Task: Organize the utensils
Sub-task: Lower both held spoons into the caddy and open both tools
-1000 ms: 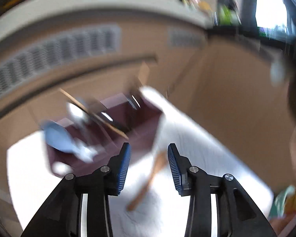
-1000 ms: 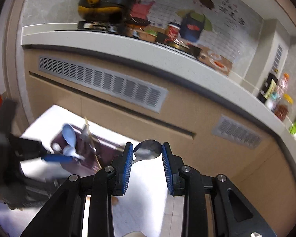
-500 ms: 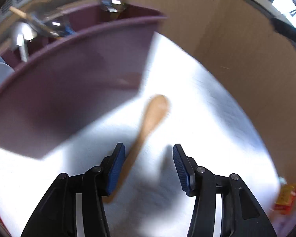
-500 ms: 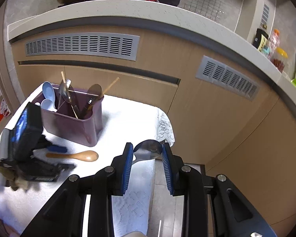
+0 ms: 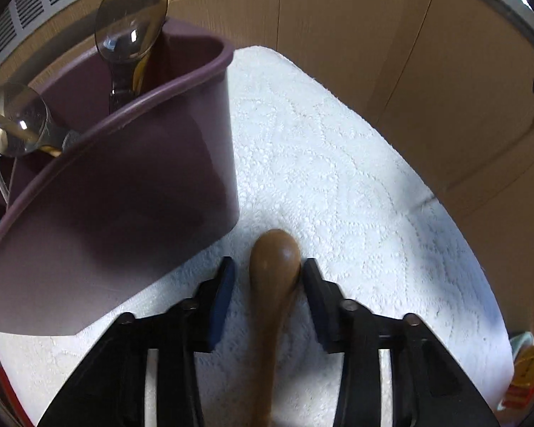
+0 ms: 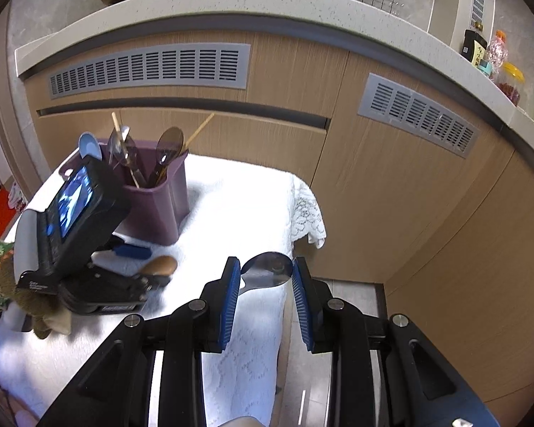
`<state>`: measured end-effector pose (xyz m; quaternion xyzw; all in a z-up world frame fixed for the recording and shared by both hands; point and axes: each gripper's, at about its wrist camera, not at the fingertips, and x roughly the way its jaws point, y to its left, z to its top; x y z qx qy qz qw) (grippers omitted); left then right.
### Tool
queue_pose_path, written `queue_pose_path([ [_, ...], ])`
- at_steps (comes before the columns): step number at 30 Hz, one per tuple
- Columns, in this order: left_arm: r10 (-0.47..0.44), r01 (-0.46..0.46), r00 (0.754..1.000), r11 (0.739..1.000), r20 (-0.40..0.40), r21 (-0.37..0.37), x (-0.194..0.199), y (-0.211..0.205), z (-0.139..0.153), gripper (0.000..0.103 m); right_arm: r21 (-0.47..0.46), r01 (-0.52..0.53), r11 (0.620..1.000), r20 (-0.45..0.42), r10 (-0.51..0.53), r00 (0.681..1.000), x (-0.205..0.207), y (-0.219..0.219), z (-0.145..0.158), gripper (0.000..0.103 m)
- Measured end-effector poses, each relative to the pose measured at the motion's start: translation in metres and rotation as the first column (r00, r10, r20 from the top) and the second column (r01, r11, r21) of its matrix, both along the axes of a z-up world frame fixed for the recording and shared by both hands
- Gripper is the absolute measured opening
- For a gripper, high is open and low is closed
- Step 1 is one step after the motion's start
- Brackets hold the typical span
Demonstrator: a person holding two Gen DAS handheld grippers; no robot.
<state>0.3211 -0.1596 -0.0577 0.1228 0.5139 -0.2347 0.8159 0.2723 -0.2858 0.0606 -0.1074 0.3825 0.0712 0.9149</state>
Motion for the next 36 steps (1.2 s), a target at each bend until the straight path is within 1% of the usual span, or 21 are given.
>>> queue_pose_path([
  [4, 0.021, -0.02, 0.999, 0.999, 0.024, -0.026, -0.018, 0.009, 0.003, 0.031, -0.012, -0.023, 1.0, -0.038, 0.022, 0.999, -0.006, 0.009, -0.009, 0.027],
  [6, 0.026, -0.024, 0.998, 0.999, 0.049, -0.042, -0.032, 0.019, 0.009, 0.031, -0.022, -0.043, 0.999, -0.047, 0.042, 0.998, -0.01, 0.017, -0.011, 0.027],
  [8, 0.045, -0.04, 0.993, 0.998, 0.109, -0.05, -0.051, 0.031, 0.021, 0.031, -0.032, -0.062, 0.998, -0.049, 0.06, 0.997, -0.014, 0.025, -0.01, 0.027],
  [9, 0.052, -0.045, 0.99, 0.997, 0.13, -0.056, -0.047, 0.035, 0.03, 0.031, -0.037, -0.073, 0.997, -0.048, 0.071, 0.996, -0.017, 0.031, -0.009, 0.027],
  [14, 0.086, -0.064, 0.973, 0.992, 0.214, -0.108, -0.079, 0.063, 0.056, 0.031, -0.064, -0.135, 0.989, -0.052, 0.131, 0.99, -0.024, 0.063, -0.007, 0.027],
  [17, 0.103, -0.071, 0.963, 0.988, 0.25, -0.135, -0.085, 0.078, 0.073, 0.031, -0.084, -0.158, 0.984, -0.062, 0.153, 0.986, -0.025, 0.082, -0.006, 0.027],
  [18, 0.113, -0.075, 0.96, 0.986, 0.258, -0.15, -0.073, 0.08, 0.077, 0.031, -0.089, -0.164, 0.982, -0.061, 0.159, 0.985, -0.026, 0.088, -0.005, 0.027],
  [19, 0.124, -0.08, 0.955, 0.982, 0.269, -0.169, -0.078, 0.089, 0.081, 0.031, -0.092, -0.169, 0.981, -0.059, 0.164, 0.985, -0.027, 0.093, -0.003, 0.027],
  [20, 0.142, -0.087, 0.947, 0.977, 0.287, -0.197, -0.085, 0.102, 0.087, 0.031, -0.094, -0.172, 0.981, -0.053, 0.168, 0.984, -0.027, 0.097, 0.001, 0.027],
  [21, 0.156, -0.09, 0.94, 0.972, 0.305, -0.218, -0.089, 0.106, 0.096, 0.031, -0.096, -0.17, 0.981, -0.037, 0.167, 0.985, -0.028, 0.101, 0.008, 0.027],
  [22, 0.174, -0.092, 0.926, 0.964, 0.335, -0.248, -0.091, 0.112, 0.11, 0.031, -0.098, -0.164, 0.982, -0.016, 0.163, 0.987, -0.028, 0.103, 0.015, 0.027],
  [23, 0.192, -0.093, 0.912, 0.957, 0.363, -0.274, -0.091, 0.116, 0.121, 0.031, -0.1, -0.152, 0.983, 0.031, 0.156, 0.987, -0.03, 0.105, 0.03, 0.027],
  [25, 0.23, -0.085, 0.874, 0.94, 0.428, -0.332, -0.088, 0.136, 0.159, 0.031, -0.092, -0.139, 0.986, 0.122, 0.15, 0.981, -0.032, 0.108, 0.062, 0.027],
  [26, 0.256, -0.087, 0.85, 0.93, 0.46, -0.358, -0.083, 0.139, 0.177, 0.031, -0.08, -0.132, 0.988, 0.167, 0.144, 0.975, -0.032, 0.109, 0.081, 0.027],
  [27, 0.287, -0.089, 0.819, 0.92, 0.498, -0.383, -0.075, 0.144, 0.194, 0.031, -0.069, -0.126, 0.99, 0.21, 0.138, 0.968, -0.031, 0.11, 0.098, 0.027],
  [28, 0.304, -0.086, 0.798, 0.912, 0.52, -0.402, -0.071, 0.147, 0.207, 0.031, -0.069, -0.122, 0.99, 0.247, 0.135, 0.96, -0.029, 0.112, 0.114, 0.027],
  [29, 0.326, -0.085, 0.783, 0.9, 0.531, -0.428, -0.065, 0.151, 0.219, 0.031, -0.075, -0.119, 0.99, 0.281, 0.135, 0.95, -0.027, 0.115, 0.127, 0.027],
  [30, 0.34, -0.084, 0.773, 0.891, 0.535, -0.445, -0.059, 0.154, 0.228, 0.031, -0.081, -0.117, 0.99, 0.307, 0.136, 0.942, -0.024, 0.117, 0.138, 0.027],
  [32, 0.37, -0.088, 0.748, 0.879, 0.552, -0.47, -0.049, 0.161, 0.241, 0.031, -0.086, -0.125, 0.988, 0.319, 0.146, 0.936, -0.016, 0.122, 0.151, 0.027],
  [33, 0.381, -0.09, 0.737, 0.875, 0.559, -0.476, -0.036, 0.16, 0.242, 0.031, -0.088, -0.131, 0.988, 0.313, 0.152, 0.937, -0.01, 0.125, 0.154, 0.027],
  [36, 0.404, -0.102, 0.722, 0.865, 0.561, -0.49, -0.019, 0.167, 0.247, 0.031, -0.124, -0.13, 0.984, 0.29, 0.161, 0.943, 0.006, 0.133, 0.149, 0.027],
])
